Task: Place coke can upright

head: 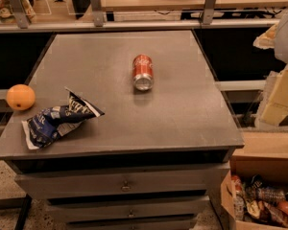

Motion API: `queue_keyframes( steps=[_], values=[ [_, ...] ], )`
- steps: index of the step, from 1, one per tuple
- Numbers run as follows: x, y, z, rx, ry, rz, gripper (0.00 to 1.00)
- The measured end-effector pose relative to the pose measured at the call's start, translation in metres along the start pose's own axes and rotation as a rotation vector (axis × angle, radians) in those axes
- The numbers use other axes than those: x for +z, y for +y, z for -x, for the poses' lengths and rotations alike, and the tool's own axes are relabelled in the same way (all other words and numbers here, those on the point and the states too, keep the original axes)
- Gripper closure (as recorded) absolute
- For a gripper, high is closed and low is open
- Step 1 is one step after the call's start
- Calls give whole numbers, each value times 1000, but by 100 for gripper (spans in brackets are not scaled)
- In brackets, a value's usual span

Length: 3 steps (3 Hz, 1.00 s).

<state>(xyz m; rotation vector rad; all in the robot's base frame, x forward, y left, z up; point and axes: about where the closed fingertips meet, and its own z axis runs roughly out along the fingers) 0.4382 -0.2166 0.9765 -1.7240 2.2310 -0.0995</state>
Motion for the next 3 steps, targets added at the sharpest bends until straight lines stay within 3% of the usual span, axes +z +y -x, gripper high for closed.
queue_keyframes(
  steps=[2,3],
  values=[
    [4,-5,7,1,-4,4,0],
    [24,-21,28,44,1,24,0]
  ],
)
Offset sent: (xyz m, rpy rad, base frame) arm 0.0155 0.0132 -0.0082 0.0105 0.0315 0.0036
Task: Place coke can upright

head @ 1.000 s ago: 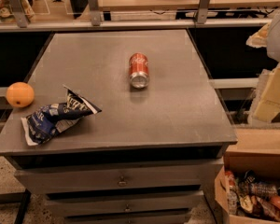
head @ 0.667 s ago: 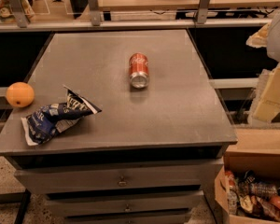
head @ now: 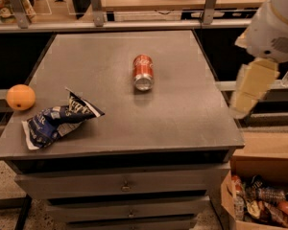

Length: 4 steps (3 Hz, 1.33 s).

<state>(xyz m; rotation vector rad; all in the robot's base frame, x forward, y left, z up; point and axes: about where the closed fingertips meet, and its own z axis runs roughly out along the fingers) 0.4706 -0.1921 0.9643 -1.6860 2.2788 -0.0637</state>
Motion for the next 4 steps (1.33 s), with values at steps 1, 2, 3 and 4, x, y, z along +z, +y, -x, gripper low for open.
queue_keyframes(
  steps=[1,2,3,4],
  values=[
    [36,-25,37,80,11,7,0],
    [66,-44,76,172,19,-9,0],
    [79,-54,114,230,-1,-3,0],
    [79,-54,114,230,-2,-3,0]
  ],
)
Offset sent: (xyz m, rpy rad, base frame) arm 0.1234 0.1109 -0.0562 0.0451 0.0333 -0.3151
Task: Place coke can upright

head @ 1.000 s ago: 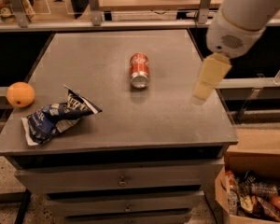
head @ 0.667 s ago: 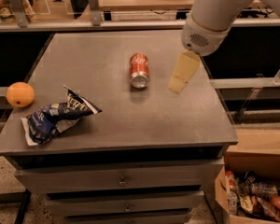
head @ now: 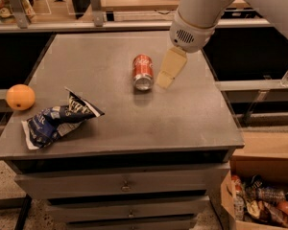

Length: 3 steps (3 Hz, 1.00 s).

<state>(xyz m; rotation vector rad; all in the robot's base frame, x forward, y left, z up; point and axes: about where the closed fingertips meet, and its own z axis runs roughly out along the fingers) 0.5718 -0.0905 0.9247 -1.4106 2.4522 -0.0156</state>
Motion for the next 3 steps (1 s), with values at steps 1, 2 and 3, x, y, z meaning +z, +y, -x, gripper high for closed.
queue_keyframes(
  steps=[1,2,3],
  values=[
    [5,-4,10,20,-19,-2,0],
    [16,-15,31,86,-51,-11,0],
    [34,-30,54,198,-46,-55,0]
  ],
)
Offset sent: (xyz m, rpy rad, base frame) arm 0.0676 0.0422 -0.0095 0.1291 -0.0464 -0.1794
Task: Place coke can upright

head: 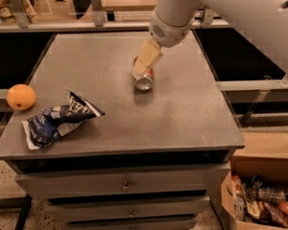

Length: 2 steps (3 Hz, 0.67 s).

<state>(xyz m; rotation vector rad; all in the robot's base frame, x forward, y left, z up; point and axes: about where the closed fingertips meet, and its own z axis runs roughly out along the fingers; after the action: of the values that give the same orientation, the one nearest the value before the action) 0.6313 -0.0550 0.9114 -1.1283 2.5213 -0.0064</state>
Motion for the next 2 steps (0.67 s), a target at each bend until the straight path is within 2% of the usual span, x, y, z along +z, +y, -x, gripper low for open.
queue_keyframes(
  steps=[2],
  values=[
    [45,-30,27,267,57,-113,0]
  ],
)
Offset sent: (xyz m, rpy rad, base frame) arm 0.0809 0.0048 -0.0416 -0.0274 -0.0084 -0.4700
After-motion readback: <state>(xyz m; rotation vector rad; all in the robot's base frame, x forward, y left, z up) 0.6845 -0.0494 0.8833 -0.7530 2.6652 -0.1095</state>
